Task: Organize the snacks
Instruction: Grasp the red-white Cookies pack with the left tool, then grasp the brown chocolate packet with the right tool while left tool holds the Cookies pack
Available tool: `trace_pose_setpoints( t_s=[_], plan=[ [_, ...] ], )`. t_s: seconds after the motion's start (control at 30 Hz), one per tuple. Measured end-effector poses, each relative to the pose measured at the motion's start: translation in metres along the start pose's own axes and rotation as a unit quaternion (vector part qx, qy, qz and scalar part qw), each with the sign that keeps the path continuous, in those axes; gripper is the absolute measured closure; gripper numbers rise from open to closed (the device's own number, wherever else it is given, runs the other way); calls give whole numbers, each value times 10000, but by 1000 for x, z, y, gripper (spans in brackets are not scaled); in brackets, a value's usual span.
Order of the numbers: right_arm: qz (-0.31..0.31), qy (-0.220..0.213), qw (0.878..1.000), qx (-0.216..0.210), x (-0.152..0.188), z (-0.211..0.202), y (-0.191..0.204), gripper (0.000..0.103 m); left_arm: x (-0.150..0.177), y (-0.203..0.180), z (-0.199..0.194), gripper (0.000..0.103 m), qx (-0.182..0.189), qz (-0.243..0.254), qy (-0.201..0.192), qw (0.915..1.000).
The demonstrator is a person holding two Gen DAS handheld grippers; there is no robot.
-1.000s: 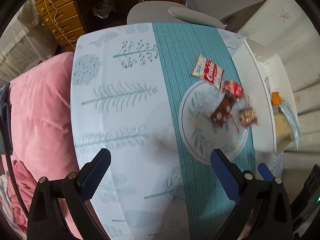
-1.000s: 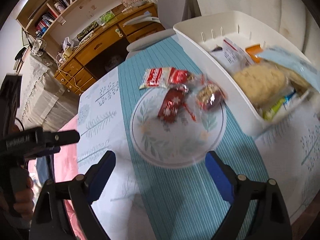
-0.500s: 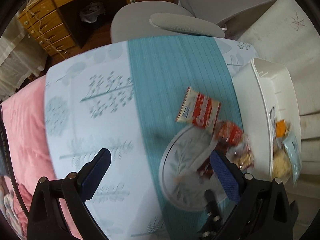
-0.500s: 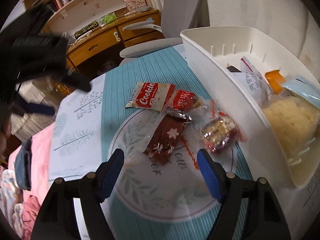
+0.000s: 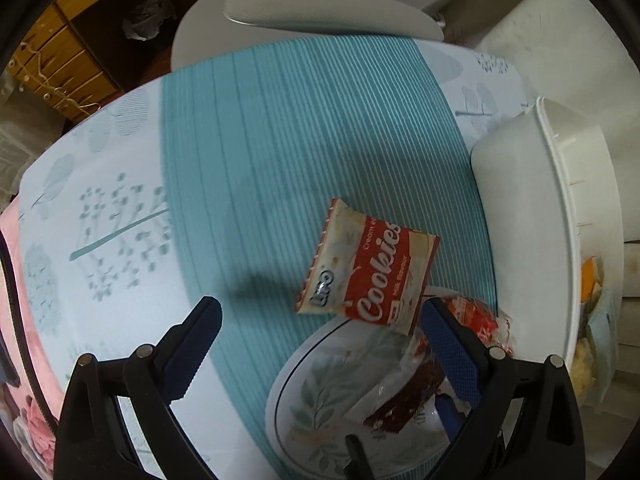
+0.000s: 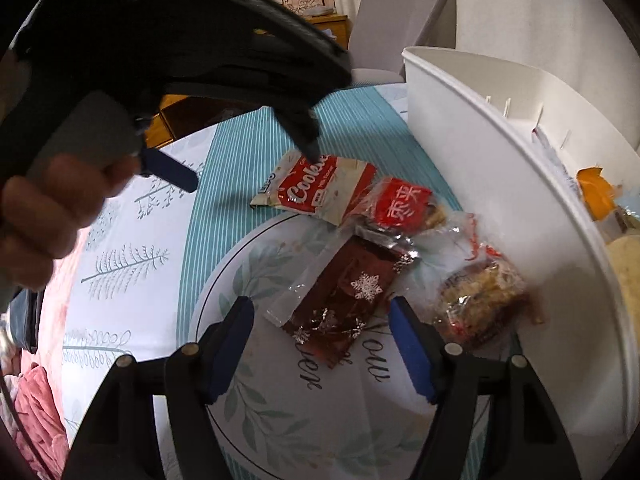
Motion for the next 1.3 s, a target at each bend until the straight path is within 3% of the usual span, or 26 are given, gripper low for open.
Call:
trace_pose_setpoints(
  t_s=[0.37, 0.6, 0.7, 0.8, 0.93, 1.03, 1.3],
  plan=[
    [-131, 13, 9997, -185, 2, 10, 4, 35, -7, -21, 33, 4, -247, 342, 217, 9989],
    [-370, -59, 9992, -163, 3, 12, 7, 35, -14, -27, 38, 4, -436, 438, 34, 9981],
    [-347, -60, 9992, -188, 4, 13, 14, 35, -14, -32, 34, 16, -518, 564, -164, 9969],
    [-272, -49, 9993, -256, 3, 12, 14, 35, -14, -36, 31, 35, -579, 671, -329, 9955],
    [-230, -18, 9993, -299, 1, 14, 8, 35, -12, -33, 25, 52, -430, 637, -435, 9961],
    [-189, 13, 9992, -342, -2, 14, 5, 35, -9, -25, 20, 55, -252, 427, -431, 9978],
    [39, 87, 9994, -324, -16, 15, -6, 35, 4, 16, -3, 55, -370, -50, -587, 9976]
  ],
)
Point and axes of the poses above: each gripper's, at about its wrist camera, not at the fingertips, and z roughly the way its jaws point, y to its left, x to its underside, the point moved 6 cm from there along z, roughly the way its jaws point, and after that the axes turned 5 degrees about x, right-handed, at the moved point
